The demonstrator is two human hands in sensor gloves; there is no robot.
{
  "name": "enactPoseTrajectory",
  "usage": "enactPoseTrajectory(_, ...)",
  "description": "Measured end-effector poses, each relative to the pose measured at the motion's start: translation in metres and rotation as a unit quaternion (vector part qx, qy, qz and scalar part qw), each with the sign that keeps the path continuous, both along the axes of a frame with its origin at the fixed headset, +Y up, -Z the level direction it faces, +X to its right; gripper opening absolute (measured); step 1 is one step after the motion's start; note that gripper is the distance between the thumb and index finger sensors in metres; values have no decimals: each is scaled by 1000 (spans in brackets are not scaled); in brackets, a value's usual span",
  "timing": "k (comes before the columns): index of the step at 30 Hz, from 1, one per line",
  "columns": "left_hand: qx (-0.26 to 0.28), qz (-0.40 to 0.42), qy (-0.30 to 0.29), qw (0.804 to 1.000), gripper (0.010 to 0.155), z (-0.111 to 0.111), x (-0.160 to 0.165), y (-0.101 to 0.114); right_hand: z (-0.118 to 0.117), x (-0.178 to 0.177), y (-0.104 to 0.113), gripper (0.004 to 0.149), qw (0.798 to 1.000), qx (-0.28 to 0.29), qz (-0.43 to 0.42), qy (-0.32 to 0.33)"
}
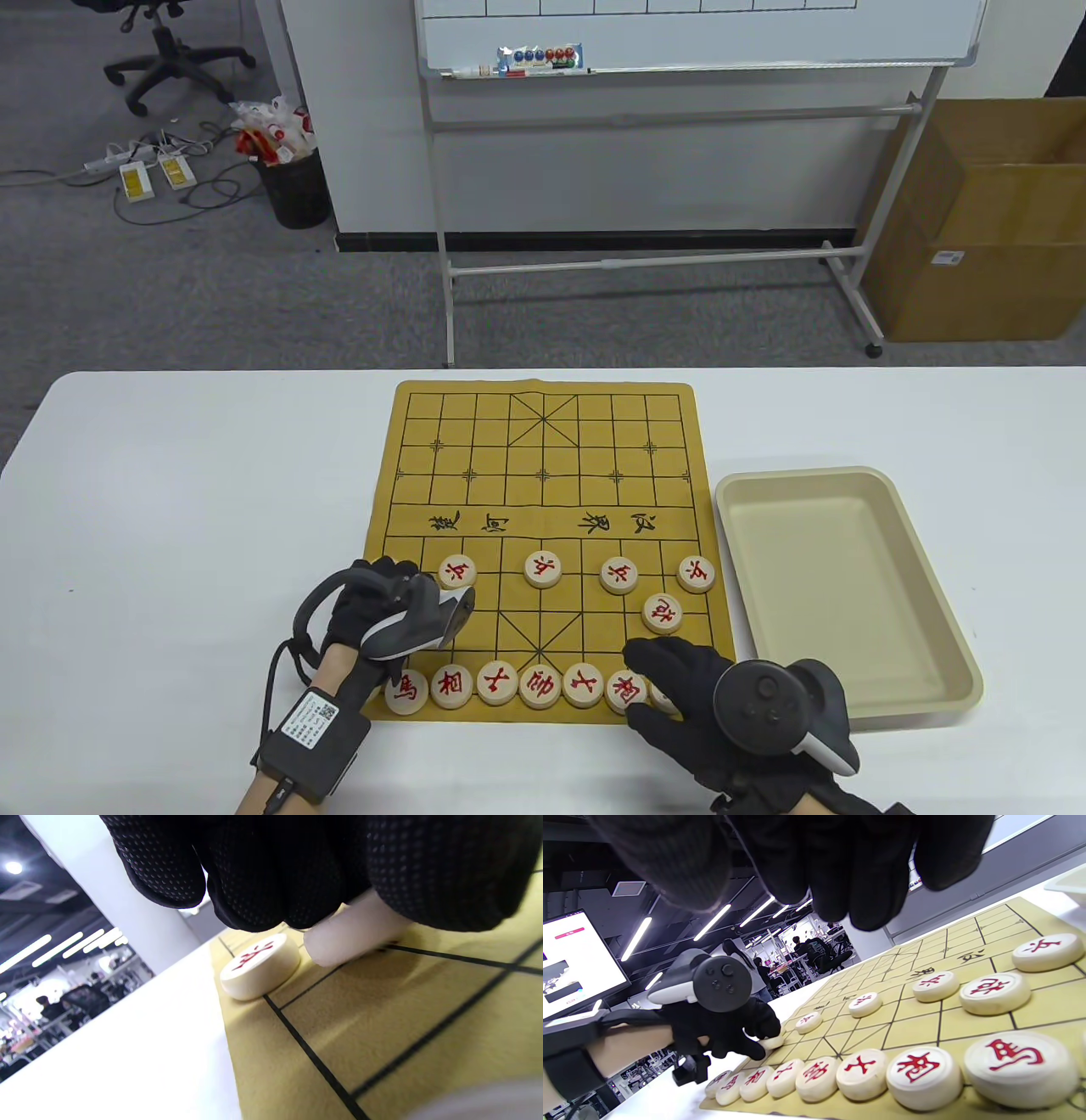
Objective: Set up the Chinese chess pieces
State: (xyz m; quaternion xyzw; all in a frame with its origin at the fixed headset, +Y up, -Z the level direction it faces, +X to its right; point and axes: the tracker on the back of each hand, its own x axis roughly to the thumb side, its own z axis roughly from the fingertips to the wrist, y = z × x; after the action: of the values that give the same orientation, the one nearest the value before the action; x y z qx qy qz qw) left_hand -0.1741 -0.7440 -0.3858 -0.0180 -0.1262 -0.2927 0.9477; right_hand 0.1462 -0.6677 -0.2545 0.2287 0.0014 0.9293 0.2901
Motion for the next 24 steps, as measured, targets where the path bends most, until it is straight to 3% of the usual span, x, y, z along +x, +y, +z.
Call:
enactPoseTrajectory(2,-10,-3,3,1000,64,2,1,3,-1,0,-1,71,1000,-1,1,-2)
enactPoseTrajectory(4,19,11,-7,1000,64,6,4,13,-2,0,-1,71,1000,-4,1,-2)
enactPoseTrajectory(10,86,137,-61,985,70,36,28,65,-5,2,1,71,1000,17,-8,-12)
enactPoseTrajectory(13,102,242,-100,960,73,59,43,89,-6,5,3,73,999,36,-21,-22)
enactPoseTrajectory(17,65,380,-127,914,76,82,57,103,-9,10,4,74,998,42,-34,-34)
enactPoseTrajectory(20,33,423,-140,895,81,91,62,102,-11,13,4,75,997,46,-37,-40)
enactPoseTrajectory(24,-3,496,-147,856,85,101,61,84,-14,13,-1,76,998,46,-19,-34)
